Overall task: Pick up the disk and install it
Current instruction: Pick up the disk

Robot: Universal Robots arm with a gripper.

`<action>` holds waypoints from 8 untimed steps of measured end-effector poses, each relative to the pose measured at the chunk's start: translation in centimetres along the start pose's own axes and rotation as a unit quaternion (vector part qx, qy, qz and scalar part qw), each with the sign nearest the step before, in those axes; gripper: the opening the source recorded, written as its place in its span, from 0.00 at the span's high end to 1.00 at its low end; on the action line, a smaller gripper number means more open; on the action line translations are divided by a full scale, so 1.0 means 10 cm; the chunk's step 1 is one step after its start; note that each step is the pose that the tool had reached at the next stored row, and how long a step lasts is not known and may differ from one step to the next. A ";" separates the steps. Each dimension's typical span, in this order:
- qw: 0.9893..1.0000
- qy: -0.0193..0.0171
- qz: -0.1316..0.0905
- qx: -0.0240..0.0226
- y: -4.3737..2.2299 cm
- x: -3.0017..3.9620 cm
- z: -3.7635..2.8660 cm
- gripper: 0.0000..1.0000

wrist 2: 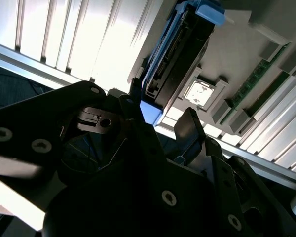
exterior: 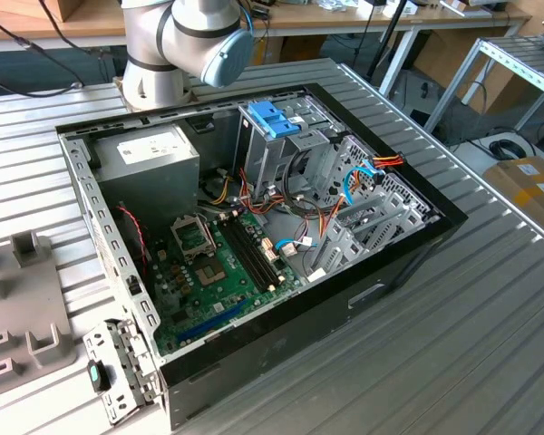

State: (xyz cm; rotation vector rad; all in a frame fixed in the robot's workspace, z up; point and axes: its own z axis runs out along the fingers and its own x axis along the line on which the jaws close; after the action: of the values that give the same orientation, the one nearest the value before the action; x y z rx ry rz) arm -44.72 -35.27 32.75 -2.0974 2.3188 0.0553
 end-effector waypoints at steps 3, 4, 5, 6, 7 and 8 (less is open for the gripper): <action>1.000 0.000 0.000 0.000 0.000 0.000 0.007 0.46; 1.000 0.000 0.000 0.000 0.000 0.000 0.015 0.46; 1.000 0.000 0.000 0.000 -0.001 0.001 0.041 0.46; 1.000 0.000 0.000 0.000 0.021 0.004 0.064 0.46; 1.000 0.000 0.000 0.000 0.029 0.005 0.069 0.46; 1.000 0.000 0.000 0.000 0.035 0.005 0.073 0.46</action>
State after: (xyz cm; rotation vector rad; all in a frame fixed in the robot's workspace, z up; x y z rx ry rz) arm -45.09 -35.26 32.02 -2.0973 2.3187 0.0553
